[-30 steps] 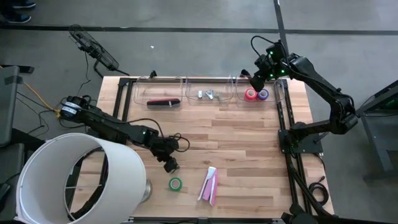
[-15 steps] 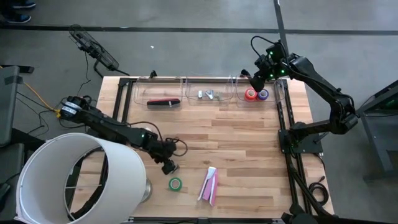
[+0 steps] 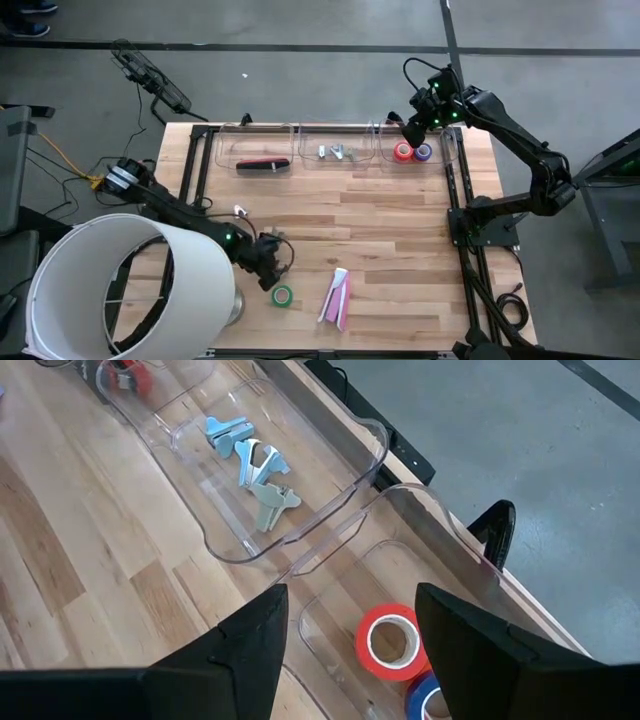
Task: Pick and place Stapler, Stapler remover, tape
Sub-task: Put the black stapler remover into the middle transparent bin
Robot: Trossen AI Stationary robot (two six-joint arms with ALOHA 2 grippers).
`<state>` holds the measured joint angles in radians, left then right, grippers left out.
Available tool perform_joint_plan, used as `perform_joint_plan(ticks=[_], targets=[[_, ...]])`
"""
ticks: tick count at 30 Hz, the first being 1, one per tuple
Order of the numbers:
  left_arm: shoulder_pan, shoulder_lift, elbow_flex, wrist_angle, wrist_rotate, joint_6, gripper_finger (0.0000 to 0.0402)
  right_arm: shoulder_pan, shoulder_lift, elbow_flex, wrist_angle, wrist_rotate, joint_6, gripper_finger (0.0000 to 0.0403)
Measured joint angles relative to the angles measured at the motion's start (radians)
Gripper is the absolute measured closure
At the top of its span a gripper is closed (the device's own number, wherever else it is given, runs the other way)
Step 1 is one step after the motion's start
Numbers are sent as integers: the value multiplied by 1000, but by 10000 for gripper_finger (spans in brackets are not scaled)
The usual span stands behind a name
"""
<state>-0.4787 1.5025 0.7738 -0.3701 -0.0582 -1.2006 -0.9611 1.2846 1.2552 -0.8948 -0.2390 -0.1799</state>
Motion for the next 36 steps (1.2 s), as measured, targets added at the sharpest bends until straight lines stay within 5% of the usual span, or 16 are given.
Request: perform_joint_plan(ticks=[8, 36], targets=[[-7, 83, 3, 18, -6, -38, 82, 0, 0, 0, -6, 0, 0, 192], [-7, 92, 0, 109, -170, -31, 83, 0, 0, 0, -6, 0, -1, 192]])
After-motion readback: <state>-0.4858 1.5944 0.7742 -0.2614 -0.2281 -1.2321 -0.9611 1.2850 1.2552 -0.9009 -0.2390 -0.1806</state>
